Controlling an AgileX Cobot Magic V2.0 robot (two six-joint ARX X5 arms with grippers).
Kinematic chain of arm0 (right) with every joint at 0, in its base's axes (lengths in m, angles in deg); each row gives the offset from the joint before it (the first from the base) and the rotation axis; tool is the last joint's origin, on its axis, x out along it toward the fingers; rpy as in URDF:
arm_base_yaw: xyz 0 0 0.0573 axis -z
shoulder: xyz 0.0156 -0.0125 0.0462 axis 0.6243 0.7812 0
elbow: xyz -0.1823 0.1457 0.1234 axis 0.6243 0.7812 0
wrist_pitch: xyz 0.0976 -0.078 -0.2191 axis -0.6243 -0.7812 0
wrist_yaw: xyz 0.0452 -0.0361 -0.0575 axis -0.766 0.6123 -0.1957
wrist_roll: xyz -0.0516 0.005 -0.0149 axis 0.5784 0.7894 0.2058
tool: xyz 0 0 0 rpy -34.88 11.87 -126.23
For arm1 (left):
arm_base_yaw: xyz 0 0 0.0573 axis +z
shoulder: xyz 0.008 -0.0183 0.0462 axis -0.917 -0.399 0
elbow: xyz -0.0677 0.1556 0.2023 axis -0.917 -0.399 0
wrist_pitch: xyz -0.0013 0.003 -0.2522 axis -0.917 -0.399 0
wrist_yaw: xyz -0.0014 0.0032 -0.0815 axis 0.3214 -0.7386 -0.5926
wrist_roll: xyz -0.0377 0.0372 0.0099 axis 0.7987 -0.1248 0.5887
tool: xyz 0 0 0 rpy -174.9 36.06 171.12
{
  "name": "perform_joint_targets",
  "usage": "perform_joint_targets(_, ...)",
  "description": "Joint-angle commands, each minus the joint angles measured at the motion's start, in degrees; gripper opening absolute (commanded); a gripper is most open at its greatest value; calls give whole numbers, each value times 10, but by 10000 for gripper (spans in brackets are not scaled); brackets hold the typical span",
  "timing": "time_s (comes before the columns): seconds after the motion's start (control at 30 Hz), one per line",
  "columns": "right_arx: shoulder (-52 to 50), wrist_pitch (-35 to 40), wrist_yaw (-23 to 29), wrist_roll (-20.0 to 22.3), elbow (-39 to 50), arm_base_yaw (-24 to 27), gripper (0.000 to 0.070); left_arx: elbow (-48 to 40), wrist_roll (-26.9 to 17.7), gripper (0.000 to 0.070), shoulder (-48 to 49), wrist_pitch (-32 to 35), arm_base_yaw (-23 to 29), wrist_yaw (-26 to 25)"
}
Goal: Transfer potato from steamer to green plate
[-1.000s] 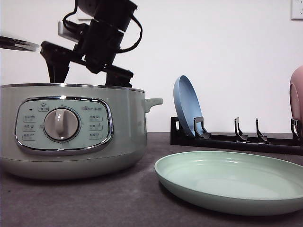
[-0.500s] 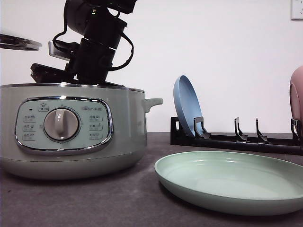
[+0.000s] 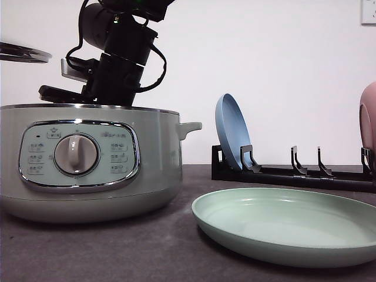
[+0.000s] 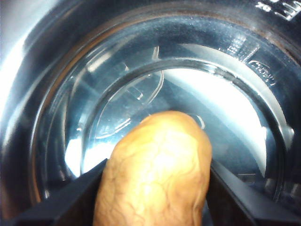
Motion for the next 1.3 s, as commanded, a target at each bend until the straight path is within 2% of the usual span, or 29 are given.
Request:
perform_joint_targets(0.0, 4, 4, 0, -4, -17, -3, 223, 17, -5, 1, 4, 16, 1, -1)
perform_joint_targets(0.07, -8, 1, 0, 0, -20, 0, 198, 17, -5, 1, 4, 16, 1, -1)
perform_joint_targets(0.3, -70, -34, 0, 26, -58, 12, 195, 17, -5, 1, 4, 16, 0, -2)
perform_joint_targets(0.5, -147, -65, 1, 52, -70, 28, 195, 17, -5, 1, 4, 18, 0, -30)
perform_joint_targets(0.9, -277, -176, 1, 90, -55, 98, 193, 17, -5, 1, 4, 25, -30, -79)
perform_joint_targets(1.07, -335, -172, 1, 95, 12, 124, 193, 17, -5, 1, 4, 26, -58, -93)
perform_joint_targets(1.27, -448, -92, 0, 95, 206, 150, 193, 17, -5, 1, 4, 27, -97, -93)
